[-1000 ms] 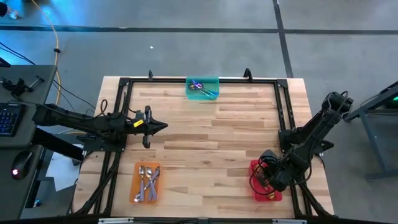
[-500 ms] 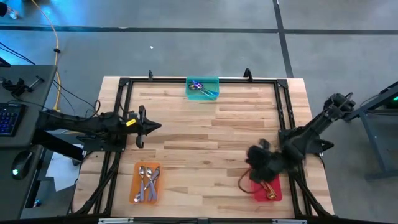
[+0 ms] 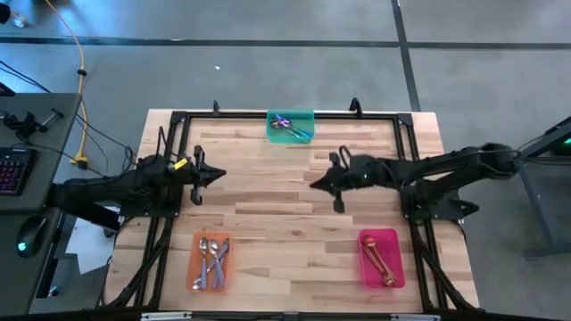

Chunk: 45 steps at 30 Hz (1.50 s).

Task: Sort silverware by color (type)
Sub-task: Return to Home Position

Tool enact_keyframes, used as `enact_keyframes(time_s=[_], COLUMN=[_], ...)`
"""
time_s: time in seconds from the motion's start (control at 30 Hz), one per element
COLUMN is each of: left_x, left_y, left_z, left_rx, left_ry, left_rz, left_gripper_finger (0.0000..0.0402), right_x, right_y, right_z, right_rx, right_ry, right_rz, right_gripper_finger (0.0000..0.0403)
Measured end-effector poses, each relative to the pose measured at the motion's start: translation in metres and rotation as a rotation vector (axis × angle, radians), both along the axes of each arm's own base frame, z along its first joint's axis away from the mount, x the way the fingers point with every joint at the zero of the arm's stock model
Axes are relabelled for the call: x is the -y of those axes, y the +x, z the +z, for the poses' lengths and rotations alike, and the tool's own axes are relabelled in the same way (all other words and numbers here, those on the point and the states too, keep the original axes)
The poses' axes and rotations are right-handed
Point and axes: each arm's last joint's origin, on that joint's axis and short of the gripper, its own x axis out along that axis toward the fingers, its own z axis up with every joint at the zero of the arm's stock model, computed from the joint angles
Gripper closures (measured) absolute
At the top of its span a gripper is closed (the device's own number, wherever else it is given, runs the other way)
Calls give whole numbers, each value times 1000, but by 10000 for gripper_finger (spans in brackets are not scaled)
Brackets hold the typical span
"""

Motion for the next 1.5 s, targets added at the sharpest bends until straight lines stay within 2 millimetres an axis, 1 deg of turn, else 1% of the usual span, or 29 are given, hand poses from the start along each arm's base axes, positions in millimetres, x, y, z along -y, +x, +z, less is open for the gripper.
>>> enact_keyframes(time_s=[0.1, 0.17, 0.23, 0.33, 0.53, 0.7, 0.87, 1.03, 1.2, 1.3, 1.43, 1.5], left_x=[-3, -3, -4, -4, -5, -5, -4, -3, -2, -1, -1, -1], left_y=[-3, -6, -9, -15, -15, -15, -15, -15, -15, -15, -15, -13], left_z=[-1, -2, -3, -3, -5, -6, -8, -9, -15, -15, -15, -20], left_rx=[-6, -9, -10, 5, -14, -22, -46, -59, -114, -116, -115, -127], left_ry=[-22, -35, -43, -46, -42, -36, -38, -28, -37, -36, -36, -37], left_rz=[15, 28, 57, 97, 141, 146, 175, 195, 211, 209, 234, 230], left_gripper_finger=[401, 401, 401, 401, 401, 401, 401, 401, 401, 401, 401, 401], right_x=[22, 30, 34, 34, 30, 27, 25, 24, 24, 24, 24, 24], right_y=[-6, -14, -25, -43, -83, -110, -133, -147, -158, -165, -165, -166], right_z=[-12, -20, -24, -29, -42, -47, -53, -55, -59, -57, -56, -56], right_rx=[53, 63, 90, 160, 300, 386, 470, 463, 438, 473, 486, 477], right_ry=[-33, -48, -57, -87, -99, -105, -114, -106, -111, -121, -137, -137], right_rz=[-31, -60, -86, -147, -199, -235, -268, -297, -356, -383, -384, -390], right_gripper_finger=[402, 402, 402, 403, 403, 403, 403, 403, 403, 403, 403, 403])
